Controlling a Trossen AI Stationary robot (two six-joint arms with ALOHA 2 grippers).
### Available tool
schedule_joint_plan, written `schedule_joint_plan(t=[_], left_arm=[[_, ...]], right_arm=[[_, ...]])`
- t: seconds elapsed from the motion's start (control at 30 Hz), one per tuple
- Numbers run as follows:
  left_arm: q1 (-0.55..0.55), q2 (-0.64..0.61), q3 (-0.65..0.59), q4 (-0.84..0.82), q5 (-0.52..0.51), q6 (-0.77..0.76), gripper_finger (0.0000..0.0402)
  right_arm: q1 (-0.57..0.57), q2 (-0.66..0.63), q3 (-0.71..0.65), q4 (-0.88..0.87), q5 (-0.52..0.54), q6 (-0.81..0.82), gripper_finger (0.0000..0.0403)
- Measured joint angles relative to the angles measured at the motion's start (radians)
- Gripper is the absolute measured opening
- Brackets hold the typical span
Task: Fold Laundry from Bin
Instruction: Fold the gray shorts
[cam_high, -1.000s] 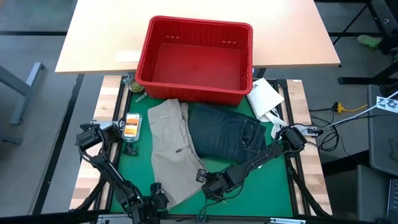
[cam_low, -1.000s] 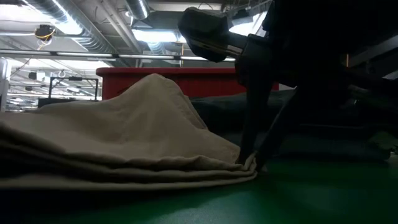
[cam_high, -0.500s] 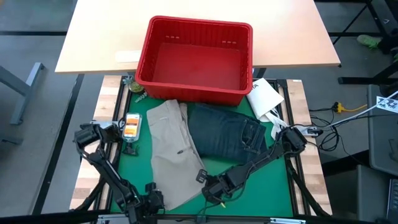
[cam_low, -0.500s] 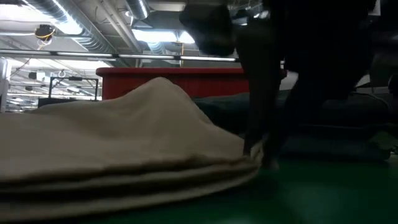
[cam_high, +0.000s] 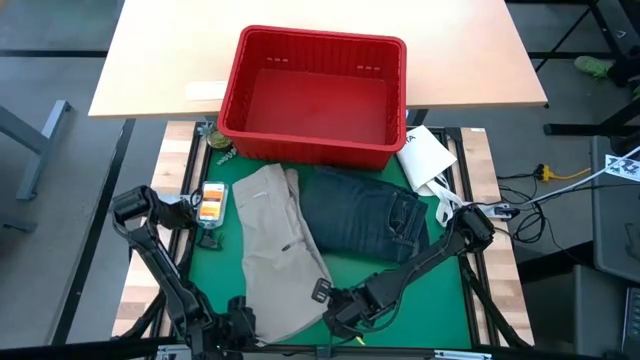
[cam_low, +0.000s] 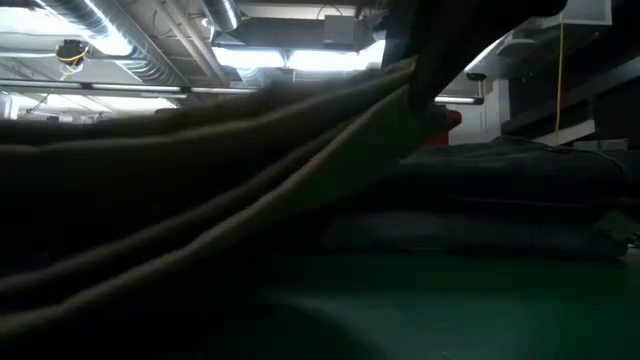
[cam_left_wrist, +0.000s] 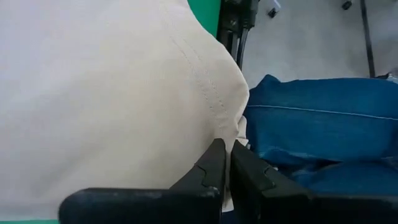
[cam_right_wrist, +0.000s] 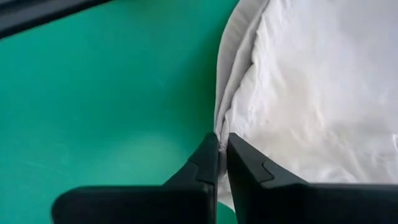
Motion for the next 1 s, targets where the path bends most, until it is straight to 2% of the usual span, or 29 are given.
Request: schedule_joint_plan(t=[0.27,0.63,0.77,0.87,1.0], left_arm=[[0.009,0.024,0.002,-0.003,0.018,0.036,0.0058],[0.032,0.046,0.002,0.000,0.018,0.131,0.0168],[0.036,0.091,0.002,0.002,0.073,0.142,0.0203],[0.039,0.128,0.002,0.002,0.111,0.144,0.0220],[0.038,0.163,0.008,0.012,0.092,0.146,0.0229]], right_arm=[[-0.001,0.000,0.000,-0.001,0.003,-0.001,0.0021],[-0.001,0.000,-0.001,0.001,-0.013,-0.001,0.0021],[-0.001,0.000,-0.001,0.002,-0.013,-0.001,0.0021],[-0.001,0.000,-0.001,0.005,-0.013,-0.001,0.0021],[-0.001,0.000,-0.001,0.005,-0.013,-0.002,0.0021]])
